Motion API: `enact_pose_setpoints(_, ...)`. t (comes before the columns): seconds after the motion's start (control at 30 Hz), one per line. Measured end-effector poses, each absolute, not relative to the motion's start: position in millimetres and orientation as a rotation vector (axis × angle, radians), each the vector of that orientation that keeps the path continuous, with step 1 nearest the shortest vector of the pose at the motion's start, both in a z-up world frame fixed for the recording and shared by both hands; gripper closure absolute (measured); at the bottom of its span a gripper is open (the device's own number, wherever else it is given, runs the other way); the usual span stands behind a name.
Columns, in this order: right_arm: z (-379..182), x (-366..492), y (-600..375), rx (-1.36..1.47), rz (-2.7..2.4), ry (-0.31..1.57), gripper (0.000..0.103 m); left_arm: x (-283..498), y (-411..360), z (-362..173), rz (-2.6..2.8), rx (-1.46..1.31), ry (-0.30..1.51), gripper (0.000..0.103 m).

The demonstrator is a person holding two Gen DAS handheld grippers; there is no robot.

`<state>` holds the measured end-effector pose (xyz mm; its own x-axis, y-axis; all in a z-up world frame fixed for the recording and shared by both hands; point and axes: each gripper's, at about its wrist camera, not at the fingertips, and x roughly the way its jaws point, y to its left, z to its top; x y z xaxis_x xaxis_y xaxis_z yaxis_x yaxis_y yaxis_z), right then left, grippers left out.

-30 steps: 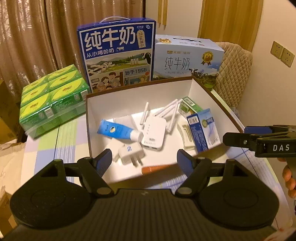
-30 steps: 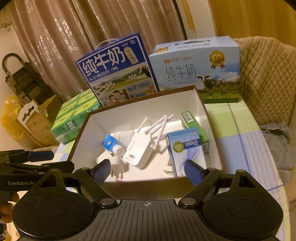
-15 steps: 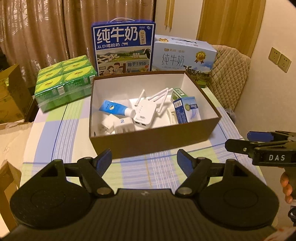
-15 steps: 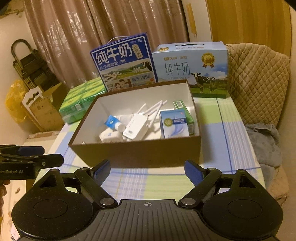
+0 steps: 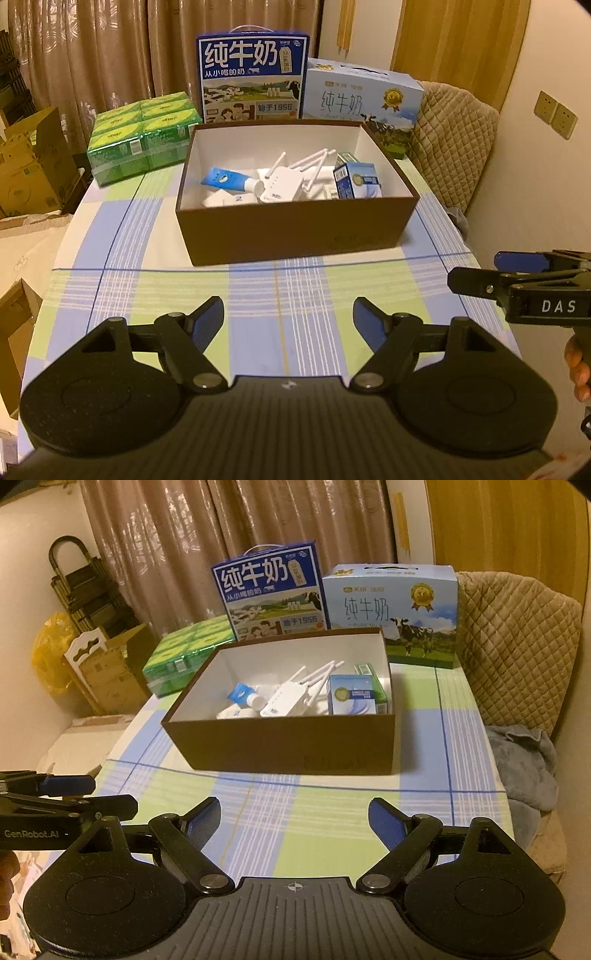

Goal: Organize rigid objects

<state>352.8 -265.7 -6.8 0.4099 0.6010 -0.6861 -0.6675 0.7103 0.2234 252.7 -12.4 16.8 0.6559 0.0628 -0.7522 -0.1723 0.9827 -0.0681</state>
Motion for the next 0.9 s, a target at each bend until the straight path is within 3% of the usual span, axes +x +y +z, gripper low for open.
enact_pose_setpoints(0.9, -6, 236, -275, -0.065, 0.708, 0.867, 0.019, 158, -1, 16, 0.049, -0.103, 0.872, 0.029)
